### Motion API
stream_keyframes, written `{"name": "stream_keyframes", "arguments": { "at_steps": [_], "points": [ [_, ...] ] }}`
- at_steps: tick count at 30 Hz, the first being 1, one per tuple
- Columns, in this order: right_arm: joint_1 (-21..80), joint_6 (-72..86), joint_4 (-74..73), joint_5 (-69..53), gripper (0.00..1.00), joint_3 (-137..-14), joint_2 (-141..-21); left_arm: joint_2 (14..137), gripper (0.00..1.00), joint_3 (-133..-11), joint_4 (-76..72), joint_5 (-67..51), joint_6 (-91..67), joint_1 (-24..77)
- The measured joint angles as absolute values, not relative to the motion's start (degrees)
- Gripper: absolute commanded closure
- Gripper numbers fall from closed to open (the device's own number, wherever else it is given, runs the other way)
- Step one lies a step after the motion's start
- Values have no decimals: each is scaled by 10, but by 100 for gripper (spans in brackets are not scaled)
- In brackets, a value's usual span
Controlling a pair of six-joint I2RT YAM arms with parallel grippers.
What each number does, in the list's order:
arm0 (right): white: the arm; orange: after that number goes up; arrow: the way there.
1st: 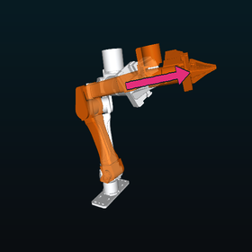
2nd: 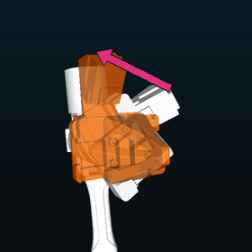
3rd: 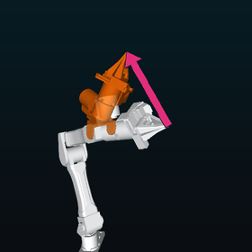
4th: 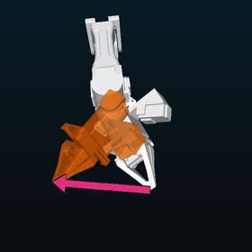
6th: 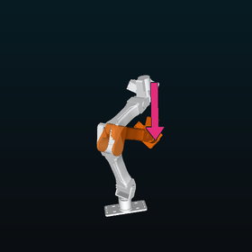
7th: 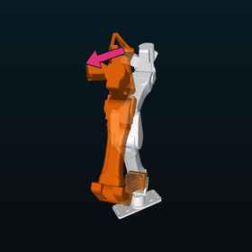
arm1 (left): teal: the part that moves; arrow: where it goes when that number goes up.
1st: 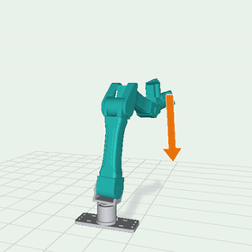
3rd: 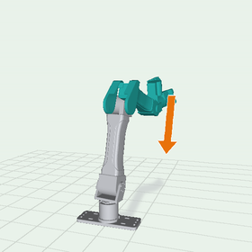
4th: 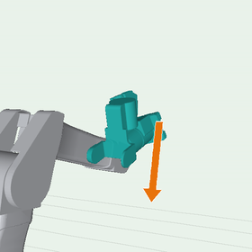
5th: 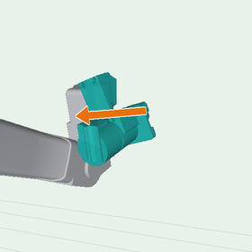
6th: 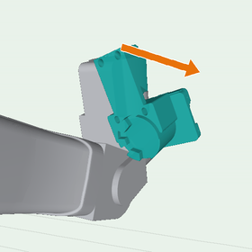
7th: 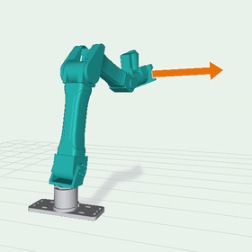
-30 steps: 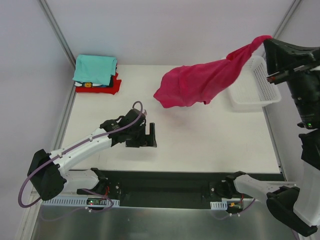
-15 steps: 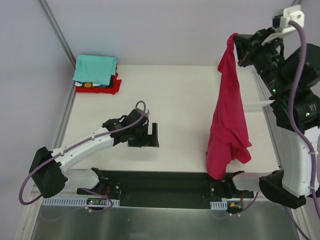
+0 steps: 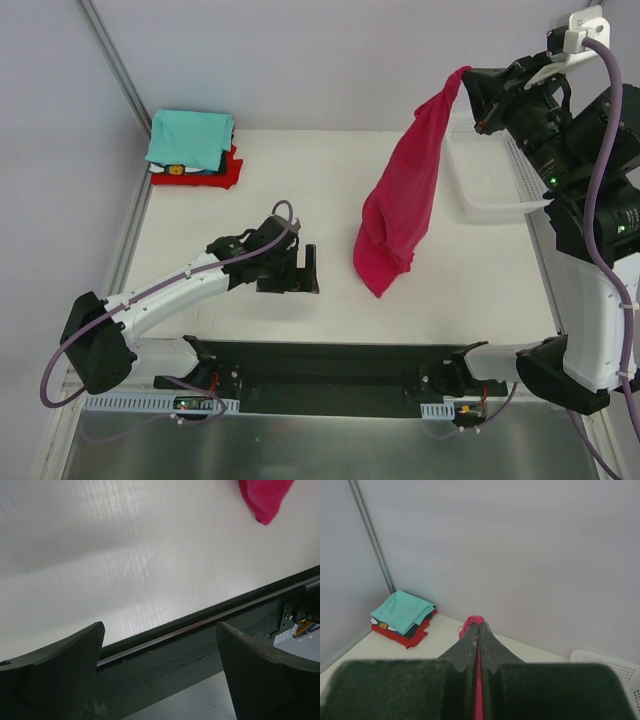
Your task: Fold and stack the t-shirts
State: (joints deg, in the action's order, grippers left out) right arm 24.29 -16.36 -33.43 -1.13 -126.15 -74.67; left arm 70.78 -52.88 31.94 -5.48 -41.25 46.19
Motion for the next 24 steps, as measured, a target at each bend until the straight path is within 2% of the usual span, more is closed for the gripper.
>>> {"name": "stream_keyframes", "arguments": {
  "at_steps": [12, 24],
  "points": [
    [243, -136, -307, -84, 99, -1242, -742, 708, 7, -529, 319, -55, -413, 462],
    [243, -35, -221, -179, 99, -1145, -609, 709, 7, -529, 319, -55, -414, 462]
  ]
}}
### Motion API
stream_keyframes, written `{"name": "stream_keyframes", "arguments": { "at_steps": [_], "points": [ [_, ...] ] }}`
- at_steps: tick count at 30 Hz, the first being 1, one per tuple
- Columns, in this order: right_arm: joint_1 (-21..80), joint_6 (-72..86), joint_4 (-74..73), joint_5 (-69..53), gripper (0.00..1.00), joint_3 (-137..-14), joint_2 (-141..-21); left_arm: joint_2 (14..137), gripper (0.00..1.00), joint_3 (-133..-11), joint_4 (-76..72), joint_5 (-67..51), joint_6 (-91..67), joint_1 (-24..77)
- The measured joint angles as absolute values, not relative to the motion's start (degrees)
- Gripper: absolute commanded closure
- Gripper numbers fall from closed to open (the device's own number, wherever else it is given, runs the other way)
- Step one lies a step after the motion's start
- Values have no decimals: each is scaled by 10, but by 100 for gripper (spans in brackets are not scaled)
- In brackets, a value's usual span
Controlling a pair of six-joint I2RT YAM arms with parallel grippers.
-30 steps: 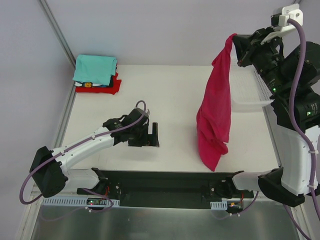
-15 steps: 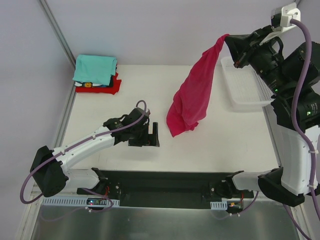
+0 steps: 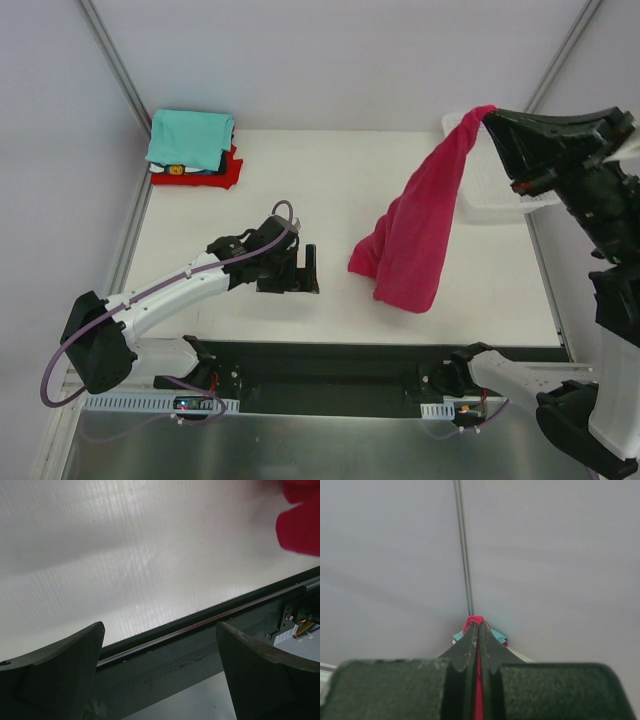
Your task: Fold and stack the t-shirts
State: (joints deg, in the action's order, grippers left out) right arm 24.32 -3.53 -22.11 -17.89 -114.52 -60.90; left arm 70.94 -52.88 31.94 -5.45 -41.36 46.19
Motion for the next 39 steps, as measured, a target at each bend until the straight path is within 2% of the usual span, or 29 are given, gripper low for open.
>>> {"name": "stream_keyframes", "arguments": {
  "at_steps": [6, 12, 25, 34, 39],
  "points": [
    [243, -35, -218, -181, 99, -1172, -588, 715, 7, -529, 319, -55, -414, 462],
    [242, -47, -217, -162, 99, -1251, -673, 717, 7, -529, 319, -54, -414, 469],
    [147, -19, -253, -146, 99, -1243, -847, 712, 7, -528, 319, -49, -414, 469],
    [135, -14, -262, -147, 99, -1249, -833, 711, 7, -528, 319, -43, -414, 469],
    [135, 0, -255, -166, 99, -1196, -780, 711, 7, -528, 319, -43, -414, 469]
  ]
}}
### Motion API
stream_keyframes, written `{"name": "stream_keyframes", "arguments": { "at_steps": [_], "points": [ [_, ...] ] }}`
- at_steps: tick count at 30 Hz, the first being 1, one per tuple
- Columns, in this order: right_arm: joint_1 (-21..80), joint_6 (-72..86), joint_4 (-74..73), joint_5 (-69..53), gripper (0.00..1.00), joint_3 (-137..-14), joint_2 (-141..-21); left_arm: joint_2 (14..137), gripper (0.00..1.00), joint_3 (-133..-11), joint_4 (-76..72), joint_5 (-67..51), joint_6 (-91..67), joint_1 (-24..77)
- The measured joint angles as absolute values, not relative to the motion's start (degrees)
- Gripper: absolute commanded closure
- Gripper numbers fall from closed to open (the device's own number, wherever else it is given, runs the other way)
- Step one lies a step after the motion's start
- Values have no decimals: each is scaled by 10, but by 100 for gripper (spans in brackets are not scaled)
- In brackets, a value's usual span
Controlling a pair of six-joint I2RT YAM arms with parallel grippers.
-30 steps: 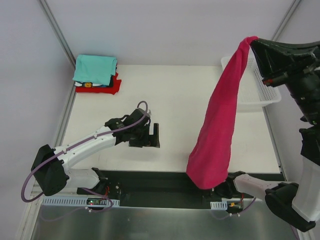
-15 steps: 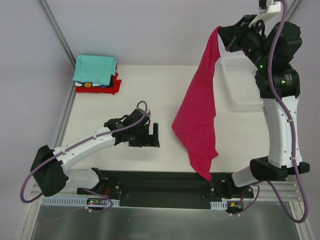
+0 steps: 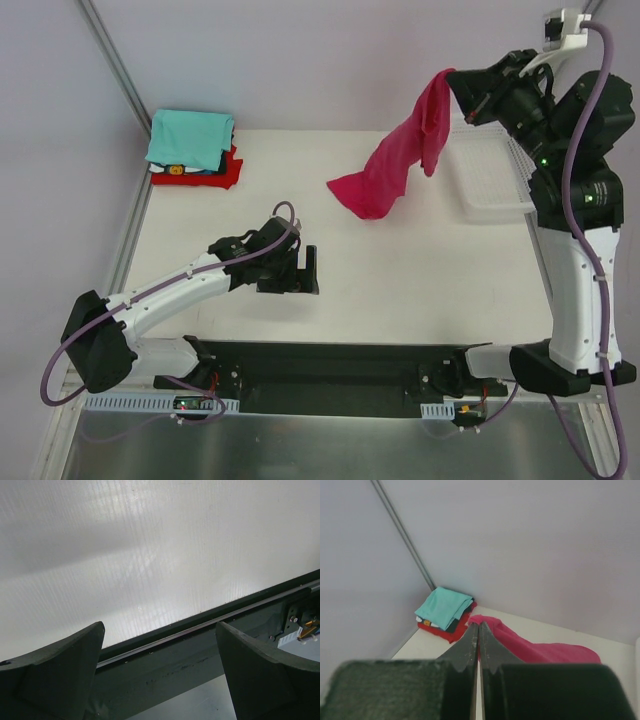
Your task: Fold and stack the t-shirts
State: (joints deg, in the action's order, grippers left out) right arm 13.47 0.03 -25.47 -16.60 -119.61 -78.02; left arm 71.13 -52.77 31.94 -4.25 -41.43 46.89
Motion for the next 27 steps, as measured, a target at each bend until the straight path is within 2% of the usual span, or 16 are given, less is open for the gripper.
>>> {"name": "stream_keyframes", "arguments": {
  "at_steps": [6, 17, 27],
  "points": [
    [135, 29, -251, -213, 99, -1088, -708, 711, 7, -528, 319, -43, -414, 469],
    [135, 34, -274, -249, 99, -985, -633, 720, 7, -528, 319, -43, -415, 469],
    [135, 32, -283, -202, 99, -700, -491, 745, 7, -529, 319, -43, -414, 469]
  ]
}}
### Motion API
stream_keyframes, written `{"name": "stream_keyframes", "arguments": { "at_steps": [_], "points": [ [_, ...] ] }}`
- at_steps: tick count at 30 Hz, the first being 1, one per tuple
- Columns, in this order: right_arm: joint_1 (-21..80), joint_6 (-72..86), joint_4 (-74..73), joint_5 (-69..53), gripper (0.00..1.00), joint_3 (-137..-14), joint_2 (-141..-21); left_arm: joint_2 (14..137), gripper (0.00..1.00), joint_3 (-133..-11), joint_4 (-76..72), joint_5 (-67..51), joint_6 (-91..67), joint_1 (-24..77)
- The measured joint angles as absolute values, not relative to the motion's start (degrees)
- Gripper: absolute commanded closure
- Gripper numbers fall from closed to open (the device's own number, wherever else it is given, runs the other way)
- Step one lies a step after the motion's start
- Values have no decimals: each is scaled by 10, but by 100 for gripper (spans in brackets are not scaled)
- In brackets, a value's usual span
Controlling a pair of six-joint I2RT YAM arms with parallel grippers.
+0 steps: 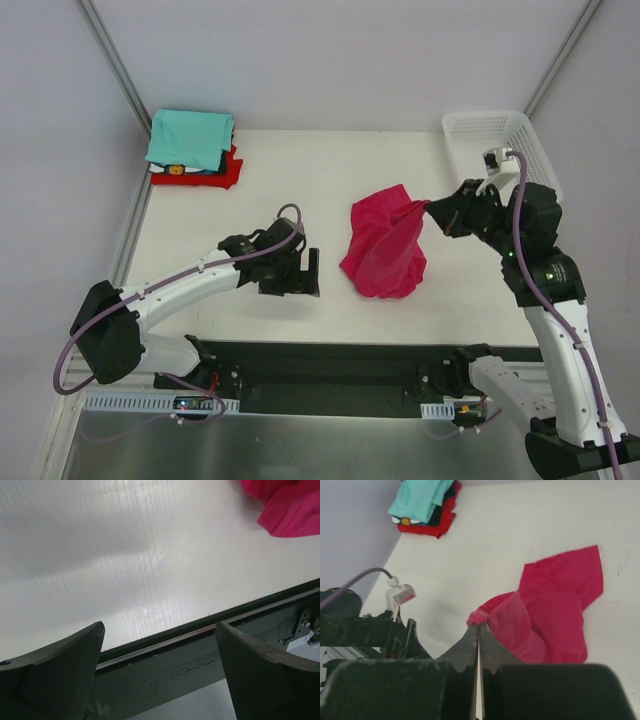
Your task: Fold and stack the t-shirts
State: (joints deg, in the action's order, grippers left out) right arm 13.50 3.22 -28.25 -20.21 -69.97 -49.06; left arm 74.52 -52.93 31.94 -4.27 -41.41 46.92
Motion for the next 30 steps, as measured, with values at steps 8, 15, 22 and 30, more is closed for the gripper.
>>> {"name": "stream_keyframes", "arguments": {
  "at_steps": [8, 15, 22, 30],
  "points": [
    [135, 27, -331, -79, 99, -621, -458, 753, 7, -538, 319, -43, -413, 469],
    [133, 45, -394, 84, 99, -621, -455, 758, 7, -540, 319, -43, -413, 469],
    [130, 104, -414, 98, 99, -547, -455, 758, 7, -540, 319, -43, -413, 469],
    [133, 180, -474, -20, 99, -376, -340, 764, 7, -541, 319, -43, -413, 469]
  ]
}}
